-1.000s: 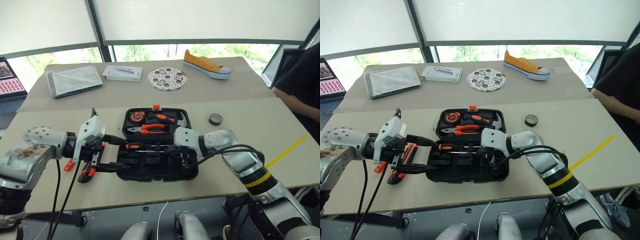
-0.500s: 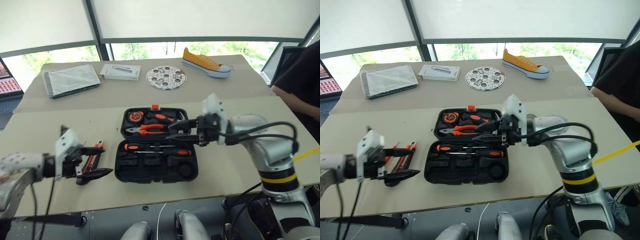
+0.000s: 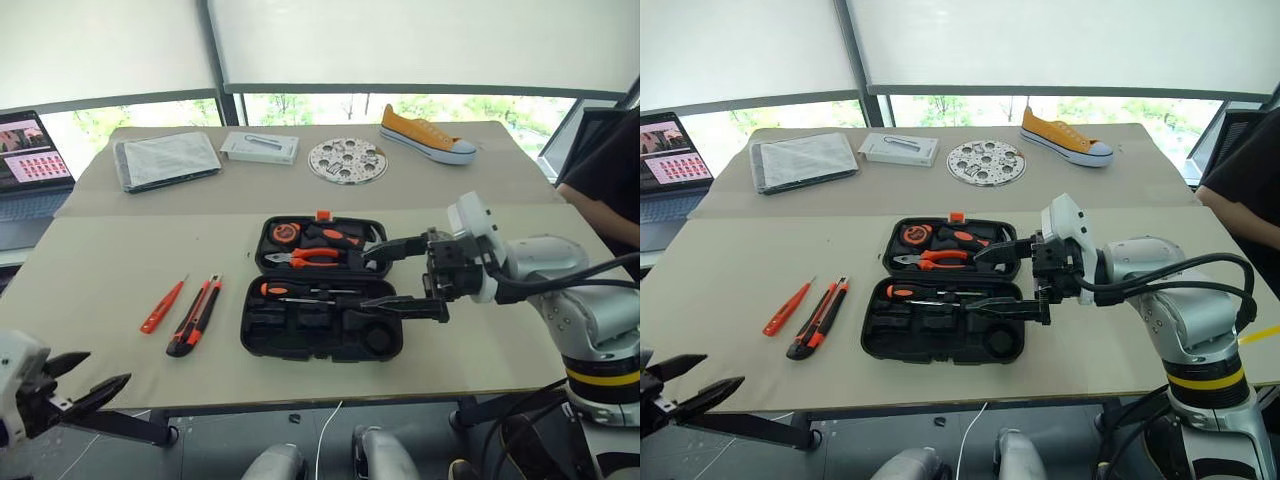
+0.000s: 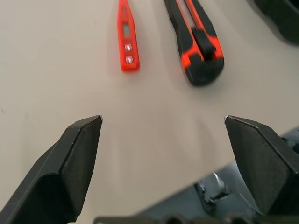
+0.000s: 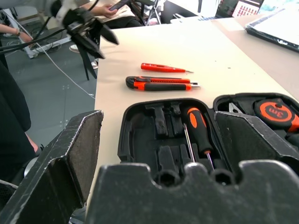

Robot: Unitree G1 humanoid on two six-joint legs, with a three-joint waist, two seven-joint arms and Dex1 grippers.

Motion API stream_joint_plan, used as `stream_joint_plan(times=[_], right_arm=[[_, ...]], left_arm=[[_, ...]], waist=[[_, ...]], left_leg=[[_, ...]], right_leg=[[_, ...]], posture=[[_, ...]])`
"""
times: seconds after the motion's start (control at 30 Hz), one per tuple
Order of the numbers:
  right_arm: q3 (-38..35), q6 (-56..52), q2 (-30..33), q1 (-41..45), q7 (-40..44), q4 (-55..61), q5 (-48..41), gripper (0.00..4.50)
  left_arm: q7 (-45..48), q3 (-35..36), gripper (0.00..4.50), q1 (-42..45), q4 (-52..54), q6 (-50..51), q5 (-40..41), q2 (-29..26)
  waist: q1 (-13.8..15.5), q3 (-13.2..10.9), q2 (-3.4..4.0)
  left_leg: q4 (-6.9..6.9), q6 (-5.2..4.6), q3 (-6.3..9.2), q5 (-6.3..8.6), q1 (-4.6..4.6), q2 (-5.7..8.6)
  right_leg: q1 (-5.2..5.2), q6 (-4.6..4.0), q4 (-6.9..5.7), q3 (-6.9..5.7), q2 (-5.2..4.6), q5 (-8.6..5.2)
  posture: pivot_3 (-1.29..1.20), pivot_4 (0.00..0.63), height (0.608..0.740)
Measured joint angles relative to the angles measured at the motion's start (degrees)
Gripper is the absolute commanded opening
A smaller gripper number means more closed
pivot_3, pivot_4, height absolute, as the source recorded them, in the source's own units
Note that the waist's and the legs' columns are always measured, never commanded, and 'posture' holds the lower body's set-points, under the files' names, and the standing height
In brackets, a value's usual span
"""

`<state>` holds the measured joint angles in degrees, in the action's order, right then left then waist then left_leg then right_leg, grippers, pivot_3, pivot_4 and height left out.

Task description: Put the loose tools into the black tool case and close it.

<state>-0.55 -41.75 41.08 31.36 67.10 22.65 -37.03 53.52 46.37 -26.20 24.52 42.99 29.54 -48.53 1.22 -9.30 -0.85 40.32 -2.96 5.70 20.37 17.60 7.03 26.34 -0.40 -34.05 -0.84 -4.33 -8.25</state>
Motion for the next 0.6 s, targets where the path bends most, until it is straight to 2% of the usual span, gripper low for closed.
stream_joint_plan(times=[0.17, 0.33, 0.5, 0.6], right_arm=[[-0.1, 0.0, 0.1, -1.4, -2.4, 2.1, -0.3, 4.44], [-0.4, 0.1, 0.2, -3.7, -4.5, 4.9, -0.3, 4.44], [-1.1, 0.0, 0.2, -4.2, -7.2, 6.7, -2.0, 4.44], [-1.4, 0.0, 0.3, -4.7, -8.3, 7.7, -2.6, 4.44]], left_arm=[[-2.9, -6.4, 4.5, 10.2, -4.4, 7.5, 0.6, -6.8], [-5.2, -20.2, 4.5, 23.6, -13.8, 13.1, -1.2, -14.1], [-5.2, -33.2, 4.5, 32.6, -22.5, 11.4, -6.0, -15.2], [-4.8, -36.8, 4.5, 35.5, -26.6, 9.6, -7.9, -14.8]], waist=[[-0.7, 0.0, 0.0], [-1.1, 0.0, 0.0], [-1.8, 0.0, 0.0], [-2.0, 0.0, 0.0]], left_leg=[[-0.06, 0.0, -0.01, 0.0, 0.01, 0.05], [-0.29, 0.06, -0.08, 0.03, 0.06, 0.1], [-0.4, 0.06, -0.09, 0.02, 0.15, 0.1], [-0.38, -0.02, -0.1, -0.03, 0.33, 0.12]], right_leg=[[0.15, -0.04, 0.02, 0.0, 0.08, 0.02], [0.38, -0.09, 0.01, 0.0, 0.06, 0.03], [0.51, -0.11, 0.02, -0.04, 0.04, 0.03], [0.72, -0.12, 0.0, -0.04, 0.02, 0.04]], posture=[[0.0, 0.15, 0.737], [0.0, 0.15, 0.737], [0.0, 0.15, 0.737], [0.0, 0.15, 0.737]])
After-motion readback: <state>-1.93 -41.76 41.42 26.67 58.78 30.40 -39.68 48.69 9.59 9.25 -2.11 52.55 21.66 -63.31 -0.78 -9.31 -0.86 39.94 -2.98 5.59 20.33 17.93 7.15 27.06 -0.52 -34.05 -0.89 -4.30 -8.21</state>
